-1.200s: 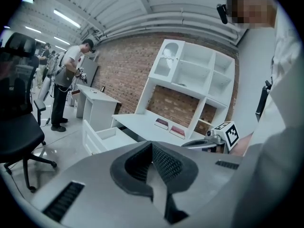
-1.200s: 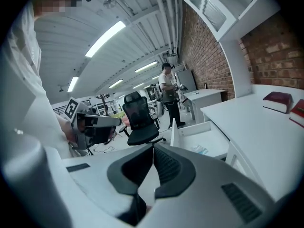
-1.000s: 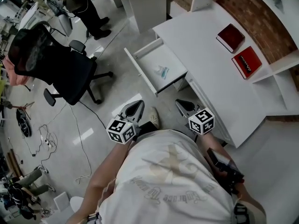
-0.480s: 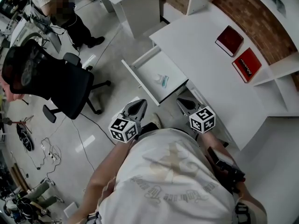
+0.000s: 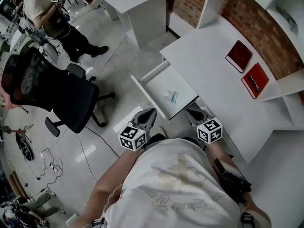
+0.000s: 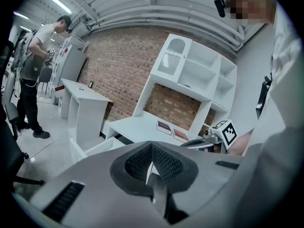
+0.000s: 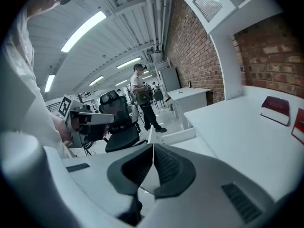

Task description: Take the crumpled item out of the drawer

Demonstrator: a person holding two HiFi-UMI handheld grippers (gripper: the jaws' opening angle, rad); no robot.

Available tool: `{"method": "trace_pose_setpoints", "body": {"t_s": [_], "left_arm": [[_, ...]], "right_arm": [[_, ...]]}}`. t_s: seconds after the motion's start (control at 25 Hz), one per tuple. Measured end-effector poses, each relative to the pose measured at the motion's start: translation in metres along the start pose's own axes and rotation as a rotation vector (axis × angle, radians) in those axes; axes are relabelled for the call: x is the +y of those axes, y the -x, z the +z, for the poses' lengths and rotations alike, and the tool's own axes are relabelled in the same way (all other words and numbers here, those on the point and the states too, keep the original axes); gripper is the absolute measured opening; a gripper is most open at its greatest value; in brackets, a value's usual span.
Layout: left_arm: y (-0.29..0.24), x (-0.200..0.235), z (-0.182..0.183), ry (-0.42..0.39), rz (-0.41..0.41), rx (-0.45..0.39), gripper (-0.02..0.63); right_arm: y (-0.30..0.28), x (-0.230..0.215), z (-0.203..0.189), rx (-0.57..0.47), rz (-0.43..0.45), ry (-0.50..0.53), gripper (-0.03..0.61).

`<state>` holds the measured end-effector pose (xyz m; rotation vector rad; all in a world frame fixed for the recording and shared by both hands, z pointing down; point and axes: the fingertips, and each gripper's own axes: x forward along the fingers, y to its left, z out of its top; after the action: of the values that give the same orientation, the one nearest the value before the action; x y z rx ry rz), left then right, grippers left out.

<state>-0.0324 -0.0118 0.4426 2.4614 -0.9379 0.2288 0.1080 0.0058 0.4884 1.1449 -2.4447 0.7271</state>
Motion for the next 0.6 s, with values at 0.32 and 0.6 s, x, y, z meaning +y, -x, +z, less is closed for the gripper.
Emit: {"method": "trace_pose_setpoints", "body": {"t_s": [0.32,0.6], "left_arm": [[0.005,0.025,0.01,0.003,-0.014,-0.009,0.02],[0.011,0.033,0.005,0.007,-0.004,-0.004,0.02]], "right_arm": [[-0.025,-0.005,0.015,0.033,-0.045,0.041,0.025],[-0.03,-0.009,0.001,0.091,-0.085,0.066,0.025]]}}
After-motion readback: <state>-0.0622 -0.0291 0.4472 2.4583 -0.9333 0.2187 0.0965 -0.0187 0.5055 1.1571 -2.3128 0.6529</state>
